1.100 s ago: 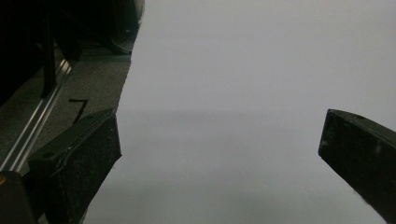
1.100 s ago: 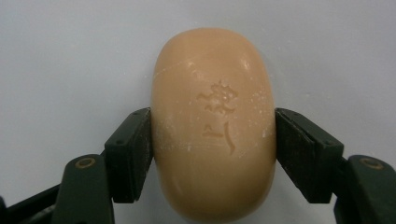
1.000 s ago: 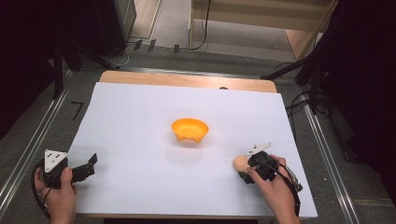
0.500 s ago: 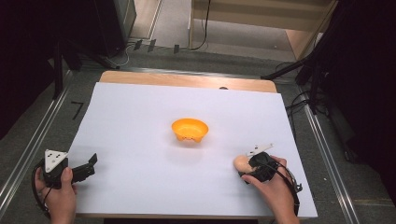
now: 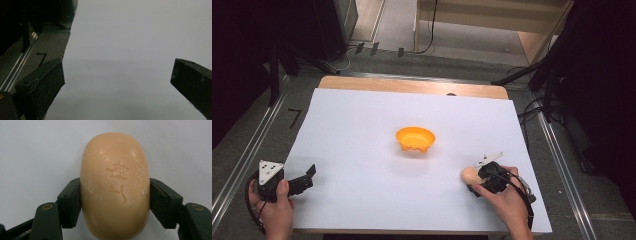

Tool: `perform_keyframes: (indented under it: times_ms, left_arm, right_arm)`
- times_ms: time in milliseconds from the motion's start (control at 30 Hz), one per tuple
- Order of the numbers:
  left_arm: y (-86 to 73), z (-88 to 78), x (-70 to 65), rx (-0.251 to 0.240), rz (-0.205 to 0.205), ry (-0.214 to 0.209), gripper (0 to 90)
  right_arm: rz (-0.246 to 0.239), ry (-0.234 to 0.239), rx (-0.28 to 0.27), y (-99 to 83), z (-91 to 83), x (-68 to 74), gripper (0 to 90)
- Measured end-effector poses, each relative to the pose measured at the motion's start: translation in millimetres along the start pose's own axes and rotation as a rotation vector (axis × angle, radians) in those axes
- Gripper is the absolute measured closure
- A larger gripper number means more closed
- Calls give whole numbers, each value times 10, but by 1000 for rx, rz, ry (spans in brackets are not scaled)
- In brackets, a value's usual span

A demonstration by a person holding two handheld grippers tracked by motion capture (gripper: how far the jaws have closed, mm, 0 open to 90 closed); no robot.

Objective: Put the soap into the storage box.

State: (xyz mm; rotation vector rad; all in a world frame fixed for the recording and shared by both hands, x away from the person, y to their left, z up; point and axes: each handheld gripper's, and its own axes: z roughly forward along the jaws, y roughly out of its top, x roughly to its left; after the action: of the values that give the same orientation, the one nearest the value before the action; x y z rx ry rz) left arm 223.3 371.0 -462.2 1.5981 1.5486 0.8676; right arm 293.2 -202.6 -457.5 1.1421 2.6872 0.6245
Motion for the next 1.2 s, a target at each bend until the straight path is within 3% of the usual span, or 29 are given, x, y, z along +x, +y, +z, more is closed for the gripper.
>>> perform_keyframes:
  times_ms: [467,1200]
  left_arm:
    - [-2,-5,4,-4,-3,-5,0]
    - [-1,-6,12,-3,-7,-13,0]
  right_arm:
    - [-66,27,-32,167,-144,-67,334]
    - [-203,35,-49,673,-285,-182,335]
